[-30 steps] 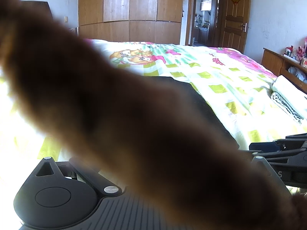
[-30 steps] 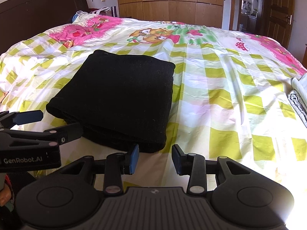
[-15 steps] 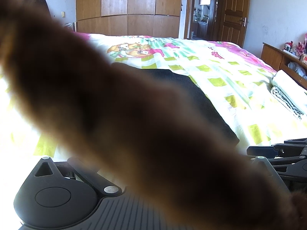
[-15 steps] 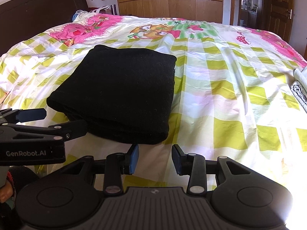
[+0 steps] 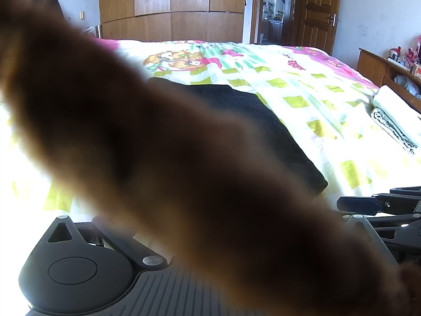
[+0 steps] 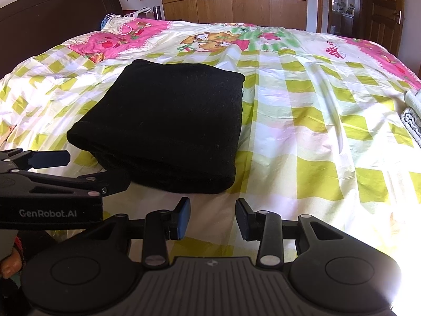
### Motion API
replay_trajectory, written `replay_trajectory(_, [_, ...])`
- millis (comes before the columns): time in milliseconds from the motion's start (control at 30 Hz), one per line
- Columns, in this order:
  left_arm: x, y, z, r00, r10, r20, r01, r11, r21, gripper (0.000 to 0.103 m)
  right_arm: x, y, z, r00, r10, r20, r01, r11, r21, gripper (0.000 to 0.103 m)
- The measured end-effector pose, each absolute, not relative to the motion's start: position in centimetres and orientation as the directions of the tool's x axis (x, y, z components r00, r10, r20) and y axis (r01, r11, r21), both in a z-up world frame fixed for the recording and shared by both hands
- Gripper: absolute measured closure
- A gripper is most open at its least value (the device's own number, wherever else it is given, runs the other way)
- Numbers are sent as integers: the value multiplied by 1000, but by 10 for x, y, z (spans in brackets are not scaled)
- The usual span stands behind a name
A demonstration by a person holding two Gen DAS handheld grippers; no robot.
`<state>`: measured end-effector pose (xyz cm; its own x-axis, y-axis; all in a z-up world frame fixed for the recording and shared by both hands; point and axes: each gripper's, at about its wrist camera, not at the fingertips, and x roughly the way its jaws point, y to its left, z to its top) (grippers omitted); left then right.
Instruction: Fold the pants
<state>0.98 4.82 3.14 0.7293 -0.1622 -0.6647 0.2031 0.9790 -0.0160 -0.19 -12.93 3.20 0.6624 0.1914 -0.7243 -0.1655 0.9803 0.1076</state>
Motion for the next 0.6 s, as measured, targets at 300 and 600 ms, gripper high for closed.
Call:
replay_trajectory(300, [13, 50, 31, 714, -177, -678, 203, 978, -42, 1, -2, -130, 30, 661, 195, -725, -166, 980, 112, 52])
replay_trajectory(600, [14, 49, 29, 707, -182, -683, 210, 977, -44, 1, -3, -131, 30, 660, 193, -726, -161, 980, 114, 52])
